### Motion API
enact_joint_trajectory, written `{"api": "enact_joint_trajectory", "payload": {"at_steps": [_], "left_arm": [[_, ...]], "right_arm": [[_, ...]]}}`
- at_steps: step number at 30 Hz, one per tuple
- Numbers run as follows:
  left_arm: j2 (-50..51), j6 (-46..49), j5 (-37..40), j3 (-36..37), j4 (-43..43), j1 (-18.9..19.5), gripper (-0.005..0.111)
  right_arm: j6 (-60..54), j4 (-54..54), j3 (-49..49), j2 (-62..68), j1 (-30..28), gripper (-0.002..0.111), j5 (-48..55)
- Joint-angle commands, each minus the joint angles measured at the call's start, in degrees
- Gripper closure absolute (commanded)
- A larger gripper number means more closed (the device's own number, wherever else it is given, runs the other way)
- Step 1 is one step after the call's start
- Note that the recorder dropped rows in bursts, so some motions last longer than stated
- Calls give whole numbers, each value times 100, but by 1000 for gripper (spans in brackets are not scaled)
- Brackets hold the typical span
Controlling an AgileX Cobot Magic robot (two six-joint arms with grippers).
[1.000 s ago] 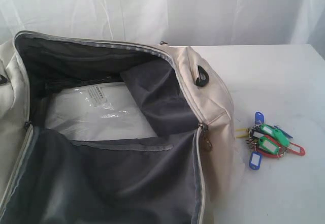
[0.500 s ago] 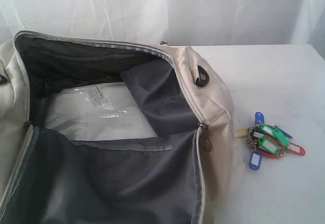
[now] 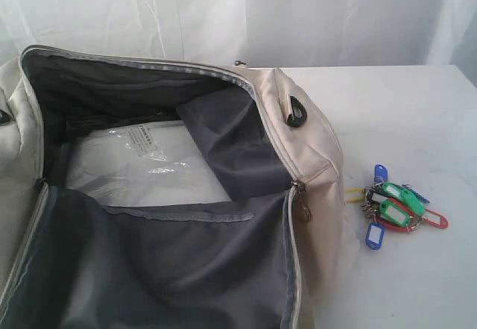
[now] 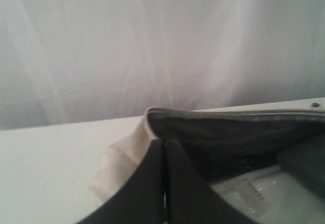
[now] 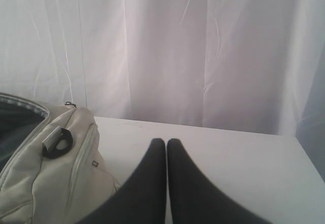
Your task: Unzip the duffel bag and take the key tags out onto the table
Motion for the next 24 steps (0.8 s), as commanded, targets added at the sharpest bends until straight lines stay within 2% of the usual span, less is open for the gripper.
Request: {"api": "enact_joint_trajectory", "payload": {"at_steps": [1, 8, 10, 14, 19, 24], "left_arm": [[-423, -216, 1275, 30, 64, 5, 107], [-1586, -179, 3486, 30, 88, 5, 107], [-1847, -179, 3764, 30, 24, 5, 107], [-2144, -179, 3695, 30, -233, 5, 107], [-2163, 277, 3054, 30, -900, 5, 107], [-2152, 558, 2721, 30, -1046, 5, 107]], "right_arm": [[21, -33, 36, -19, -17, 107, 44], [23, -33, 36, -19, -17, 107, 21], [23, -33, 36, -19, -17, 107, 21], [23, -33, 36, -19, -17, 107, 21], [23, -33, 36, -19, -17, 107, 21], [23, -33, 36, -19, -17, 107, 21]]}}
